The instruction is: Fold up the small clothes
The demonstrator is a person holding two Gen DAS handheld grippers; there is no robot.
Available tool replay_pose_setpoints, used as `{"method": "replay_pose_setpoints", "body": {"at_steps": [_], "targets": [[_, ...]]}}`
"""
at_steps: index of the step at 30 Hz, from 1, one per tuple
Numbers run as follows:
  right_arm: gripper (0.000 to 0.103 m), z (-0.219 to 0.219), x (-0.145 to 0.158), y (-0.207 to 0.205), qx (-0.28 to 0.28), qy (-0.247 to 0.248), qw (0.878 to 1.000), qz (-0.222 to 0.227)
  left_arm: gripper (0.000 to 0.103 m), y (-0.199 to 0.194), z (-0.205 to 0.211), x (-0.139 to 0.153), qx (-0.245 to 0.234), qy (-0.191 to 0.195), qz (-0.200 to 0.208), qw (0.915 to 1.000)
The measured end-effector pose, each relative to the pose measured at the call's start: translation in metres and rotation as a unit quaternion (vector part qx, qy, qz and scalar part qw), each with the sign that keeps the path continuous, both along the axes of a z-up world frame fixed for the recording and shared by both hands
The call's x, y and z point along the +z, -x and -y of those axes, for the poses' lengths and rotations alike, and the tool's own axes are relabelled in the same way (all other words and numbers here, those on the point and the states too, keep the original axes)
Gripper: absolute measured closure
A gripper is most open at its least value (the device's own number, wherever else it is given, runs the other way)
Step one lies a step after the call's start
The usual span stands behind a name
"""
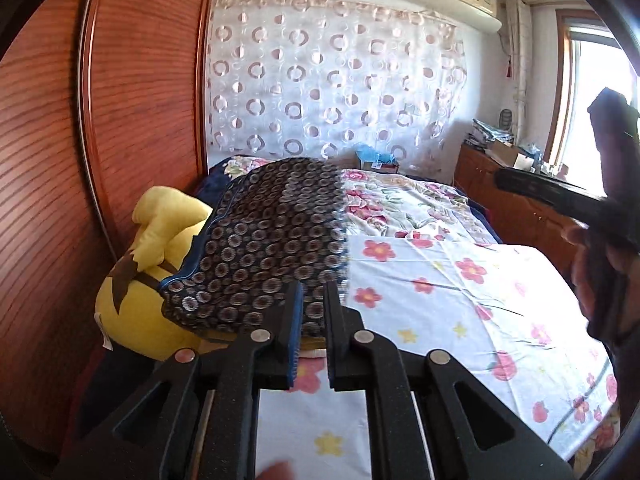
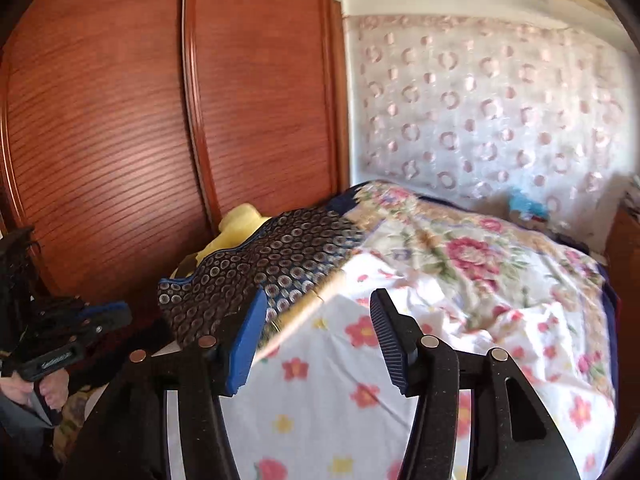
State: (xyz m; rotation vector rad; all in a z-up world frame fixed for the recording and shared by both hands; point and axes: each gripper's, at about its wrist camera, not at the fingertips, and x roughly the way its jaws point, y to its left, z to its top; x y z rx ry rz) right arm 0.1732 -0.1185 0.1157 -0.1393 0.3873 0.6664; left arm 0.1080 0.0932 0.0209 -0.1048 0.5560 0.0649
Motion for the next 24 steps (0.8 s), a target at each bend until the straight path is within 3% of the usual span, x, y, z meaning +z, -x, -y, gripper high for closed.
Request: {"method": "replay_pose_setpoints", "body": {"at_steps": [3,14,24], "targets": [[0.039,0.026,-0.003,0.036,-0.024,-0.012,1.000,0.004,0.087,0.006,0.019,0.008,-0.009,0.004,0.012,0.9999],[0.038,0.088,-0.010,0.165,-0.141,-0.049,0.988,0.029,0.082,0.024,0.082,0.036,-0.049,-0.010,0.044,0.9978],[0.038,0.074,-0.016,0.241,-0.214,-0.059,0.973,0.065,0.081,0.050,0.123,0.061,-0.072,-0.023,0.074,0.9944]]}}
